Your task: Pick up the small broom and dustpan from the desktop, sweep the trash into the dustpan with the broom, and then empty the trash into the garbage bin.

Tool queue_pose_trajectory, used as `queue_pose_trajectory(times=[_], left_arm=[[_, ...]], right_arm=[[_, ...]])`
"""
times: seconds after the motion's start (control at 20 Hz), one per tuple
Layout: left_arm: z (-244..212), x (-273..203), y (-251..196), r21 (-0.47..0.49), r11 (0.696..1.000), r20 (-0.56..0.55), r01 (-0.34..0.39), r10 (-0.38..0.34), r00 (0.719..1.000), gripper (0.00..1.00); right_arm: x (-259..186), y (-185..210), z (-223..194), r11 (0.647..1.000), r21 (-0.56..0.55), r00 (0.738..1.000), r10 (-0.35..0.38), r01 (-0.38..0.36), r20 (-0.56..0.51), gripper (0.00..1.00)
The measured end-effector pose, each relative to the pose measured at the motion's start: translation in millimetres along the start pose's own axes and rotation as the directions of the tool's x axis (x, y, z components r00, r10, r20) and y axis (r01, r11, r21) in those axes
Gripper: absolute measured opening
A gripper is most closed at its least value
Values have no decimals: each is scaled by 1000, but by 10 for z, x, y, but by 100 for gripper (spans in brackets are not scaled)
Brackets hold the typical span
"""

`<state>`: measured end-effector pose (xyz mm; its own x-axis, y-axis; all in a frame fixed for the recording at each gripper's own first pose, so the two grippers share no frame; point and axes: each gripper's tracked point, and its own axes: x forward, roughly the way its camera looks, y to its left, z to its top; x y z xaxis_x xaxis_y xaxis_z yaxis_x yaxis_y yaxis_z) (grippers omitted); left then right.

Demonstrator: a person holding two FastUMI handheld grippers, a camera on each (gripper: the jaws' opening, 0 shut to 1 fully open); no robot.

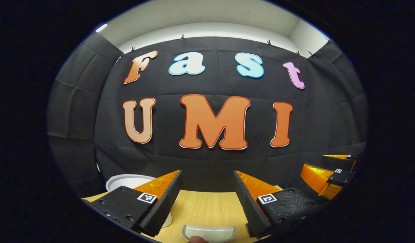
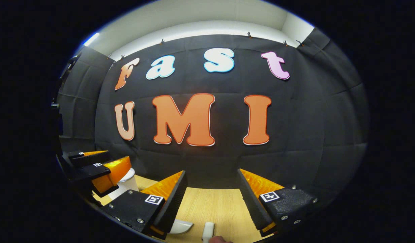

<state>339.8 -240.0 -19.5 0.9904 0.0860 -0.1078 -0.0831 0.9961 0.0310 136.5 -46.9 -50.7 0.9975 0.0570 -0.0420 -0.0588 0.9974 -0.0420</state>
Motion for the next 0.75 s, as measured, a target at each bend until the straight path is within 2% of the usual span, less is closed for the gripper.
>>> queue_pose_trajectory(times=[0.25,0.5,0.75], left_arm=[[36,-66,-264,47,996,16,76,-77,997,93],[-30,-40,-252,58,995,4,85,-85,996,93],[-168,-15,-180,28,996,-29,79,-78,997,93]], right_arm=[[15,104,-31,1000,3,1000,17,-17,-12,89],[21,146,-82,999,22,999,35,-35,-33,89],[24,215,-114,998,31,997,58,-57,-48,89]])
